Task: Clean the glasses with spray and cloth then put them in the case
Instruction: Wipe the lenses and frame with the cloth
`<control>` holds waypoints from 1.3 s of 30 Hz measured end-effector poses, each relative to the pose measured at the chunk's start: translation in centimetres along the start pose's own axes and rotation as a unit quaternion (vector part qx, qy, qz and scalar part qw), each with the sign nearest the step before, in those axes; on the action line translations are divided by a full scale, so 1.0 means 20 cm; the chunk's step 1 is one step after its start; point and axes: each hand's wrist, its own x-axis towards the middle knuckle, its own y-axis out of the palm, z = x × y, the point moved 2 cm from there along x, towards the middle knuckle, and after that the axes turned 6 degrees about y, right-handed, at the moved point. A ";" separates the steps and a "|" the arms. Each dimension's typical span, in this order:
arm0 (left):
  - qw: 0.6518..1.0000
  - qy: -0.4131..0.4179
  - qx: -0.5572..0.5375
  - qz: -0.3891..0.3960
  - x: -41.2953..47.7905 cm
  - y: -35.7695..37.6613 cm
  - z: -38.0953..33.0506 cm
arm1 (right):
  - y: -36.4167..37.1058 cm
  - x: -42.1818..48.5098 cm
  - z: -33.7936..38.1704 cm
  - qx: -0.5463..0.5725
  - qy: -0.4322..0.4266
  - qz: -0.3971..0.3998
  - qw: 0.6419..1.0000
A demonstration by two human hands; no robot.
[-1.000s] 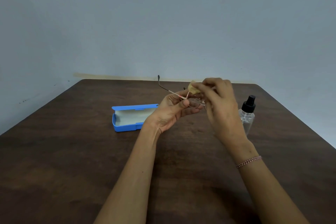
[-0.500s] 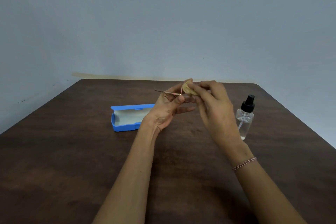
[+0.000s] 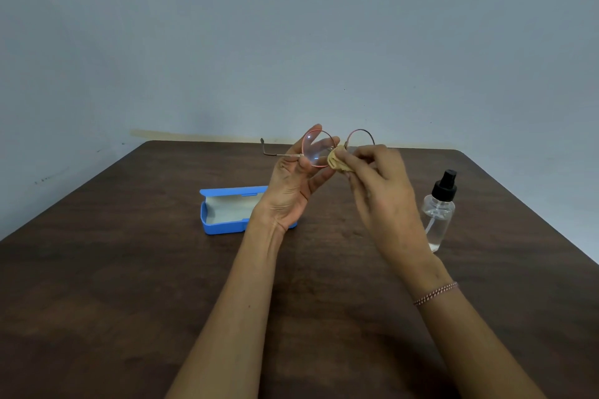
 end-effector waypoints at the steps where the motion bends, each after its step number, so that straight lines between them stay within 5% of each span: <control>1: 1.000 0.001 -0.007 -0.007 0.00 0.00 0.00 | -0.01 0.00 -0.01 -0.009 0.003 -0.007 1.000; 13: 1.000 0.011 -0.013 -0.005 0.00 0.00 0.02 | -0.03 0.01 -0.03 -0.011 0.027 -0.035 0.999; 20: 0.997 -0.054 0.039 0.046 -0.01 0.06 0.11 | -0.04 0.00 0.02 0.065 0.052 -0.064 0.994; 26: 0.998 -0.040 0.007 0.043 -0.01 0.03 0.08 | -0.03 0.01 0.02 0.073 0.001 -0.012 0.997; 30: 0.997 -0.046 0.015 0.061 -0.01 0.04 0.09 | -0.04 0.01 -0.03 0.040 0.052 -0.036 0.997; 36: 0.996 -0.073 0.008 0.057 -0.01 0.02 0.11 | -0.03 0.01 0.04 0.070 -0.018 -0.018 0.997; 39: 0.996 -0.065 0.008 0.060 -0.01 0.03 0.10 | -0.03 0.01 0.01 0.050 0.023 -0.034 0.998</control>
